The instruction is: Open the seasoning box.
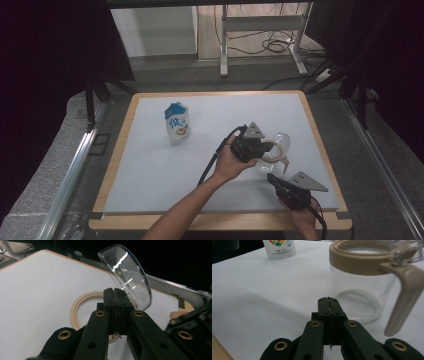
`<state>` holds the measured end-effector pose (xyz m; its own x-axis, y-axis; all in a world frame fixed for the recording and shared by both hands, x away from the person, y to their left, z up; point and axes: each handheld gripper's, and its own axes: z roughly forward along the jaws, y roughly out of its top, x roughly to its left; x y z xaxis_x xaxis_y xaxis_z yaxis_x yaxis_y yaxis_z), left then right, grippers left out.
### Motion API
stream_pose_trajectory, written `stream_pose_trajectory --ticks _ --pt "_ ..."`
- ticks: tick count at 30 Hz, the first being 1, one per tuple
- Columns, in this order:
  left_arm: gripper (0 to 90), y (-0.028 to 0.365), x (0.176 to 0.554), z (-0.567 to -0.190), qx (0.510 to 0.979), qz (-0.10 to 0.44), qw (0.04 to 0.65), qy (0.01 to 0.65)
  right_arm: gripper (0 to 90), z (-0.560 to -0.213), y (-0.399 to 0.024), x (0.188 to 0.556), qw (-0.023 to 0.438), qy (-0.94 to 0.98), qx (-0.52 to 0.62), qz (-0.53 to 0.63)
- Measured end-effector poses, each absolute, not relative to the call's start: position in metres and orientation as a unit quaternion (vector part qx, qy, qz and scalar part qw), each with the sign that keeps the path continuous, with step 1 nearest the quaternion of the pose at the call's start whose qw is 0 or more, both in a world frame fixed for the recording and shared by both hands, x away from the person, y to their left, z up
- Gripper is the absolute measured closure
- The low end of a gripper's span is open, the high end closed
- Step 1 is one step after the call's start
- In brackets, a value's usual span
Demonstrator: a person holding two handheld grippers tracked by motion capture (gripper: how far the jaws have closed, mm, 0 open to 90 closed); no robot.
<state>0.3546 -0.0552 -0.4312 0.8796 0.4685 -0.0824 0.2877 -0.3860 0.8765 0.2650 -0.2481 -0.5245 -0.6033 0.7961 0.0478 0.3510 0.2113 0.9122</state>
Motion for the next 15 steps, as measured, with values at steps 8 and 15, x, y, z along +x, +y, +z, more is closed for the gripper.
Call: stream_pose_trajectory --ticks 8,15 --pt "87.4 -0.067 0.345 -0.428 0.834 0.091 0.504 0.206 89.1 -0.527 -0.248 0.265 0.219 0.747 0.386 0.495" --pt "83.2 -0.046 0.347 -0.428 0.823 0.098 0.513 0.223 86.7 -0.529 -0.244 0.264 0.22 0.75 0.381 0.494"
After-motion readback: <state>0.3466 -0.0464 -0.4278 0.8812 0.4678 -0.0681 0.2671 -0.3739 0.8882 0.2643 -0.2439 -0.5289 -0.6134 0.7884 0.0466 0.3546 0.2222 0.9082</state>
